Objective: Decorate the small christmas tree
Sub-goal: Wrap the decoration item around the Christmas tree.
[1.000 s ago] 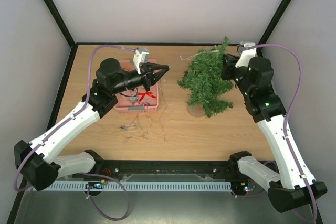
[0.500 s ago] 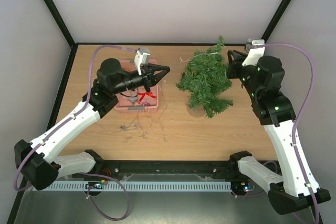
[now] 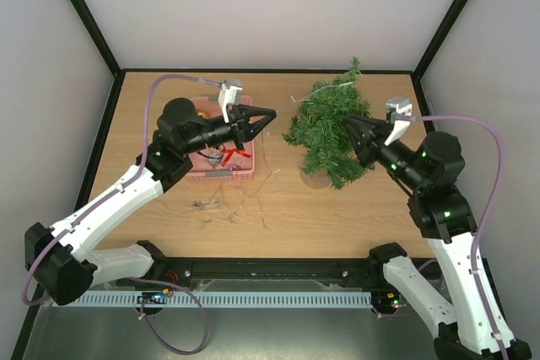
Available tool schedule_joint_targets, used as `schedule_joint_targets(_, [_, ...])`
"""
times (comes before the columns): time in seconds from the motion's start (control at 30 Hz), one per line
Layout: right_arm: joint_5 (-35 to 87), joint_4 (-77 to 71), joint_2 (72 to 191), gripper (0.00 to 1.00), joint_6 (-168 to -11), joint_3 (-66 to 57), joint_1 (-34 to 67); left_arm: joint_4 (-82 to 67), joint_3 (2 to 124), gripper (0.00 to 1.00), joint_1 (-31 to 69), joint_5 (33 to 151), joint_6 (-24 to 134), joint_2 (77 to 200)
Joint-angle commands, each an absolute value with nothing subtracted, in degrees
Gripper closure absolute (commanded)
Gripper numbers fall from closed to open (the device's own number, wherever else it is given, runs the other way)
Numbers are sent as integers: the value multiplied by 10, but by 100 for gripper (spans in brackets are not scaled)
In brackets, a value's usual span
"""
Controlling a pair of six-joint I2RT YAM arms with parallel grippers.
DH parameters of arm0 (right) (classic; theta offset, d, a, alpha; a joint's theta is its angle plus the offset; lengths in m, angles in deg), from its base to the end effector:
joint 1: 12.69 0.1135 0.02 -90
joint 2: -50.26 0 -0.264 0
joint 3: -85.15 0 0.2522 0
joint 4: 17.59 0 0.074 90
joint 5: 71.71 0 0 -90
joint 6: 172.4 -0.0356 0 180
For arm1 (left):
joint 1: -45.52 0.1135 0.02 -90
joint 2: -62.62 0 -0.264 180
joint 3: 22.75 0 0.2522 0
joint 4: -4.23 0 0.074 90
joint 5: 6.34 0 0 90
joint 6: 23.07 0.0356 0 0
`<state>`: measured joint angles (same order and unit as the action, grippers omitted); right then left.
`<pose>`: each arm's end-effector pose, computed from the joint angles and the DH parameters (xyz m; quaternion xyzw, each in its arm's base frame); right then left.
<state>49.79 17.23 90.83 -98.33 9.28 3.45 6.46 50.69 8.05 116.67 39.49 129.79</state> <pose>0.1194 0.0539 0.4318 -0.1940 0.6773 0.3725 0.6040 0.2033 -0.1802 0.3997 0.2691 0.6047 -0.5463 0.5134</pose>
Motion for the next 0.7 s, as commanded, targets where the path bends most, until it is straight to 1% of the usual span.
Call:
schedule_joint_targets(0.0, [564,77,879,82,-1002,153,44,116,504,98,74,1169,360,1298])
schedule_joint_targets(0.13, [544,39,878,79,-1010,178,72,117,504,98,70,1158,357,1302])
schedule_joint_targets(0.27, [477,33,904,77,-1007,196,177,122,501,98,66,1154,351,1306])
schedule_joint_targets(0.43, [297,29,933,75,-997,222,375,118,505,98,64,1151,353,1308])
schedule_joint_targets(0.53, [189,-26,939,72,-1025,283,470,114,505,98,64,1151,356,1308])
schedule_joint_targets(0.67, [55,-114,956,71,-1037,363,580,111,505,98,64,1150,356,1304])
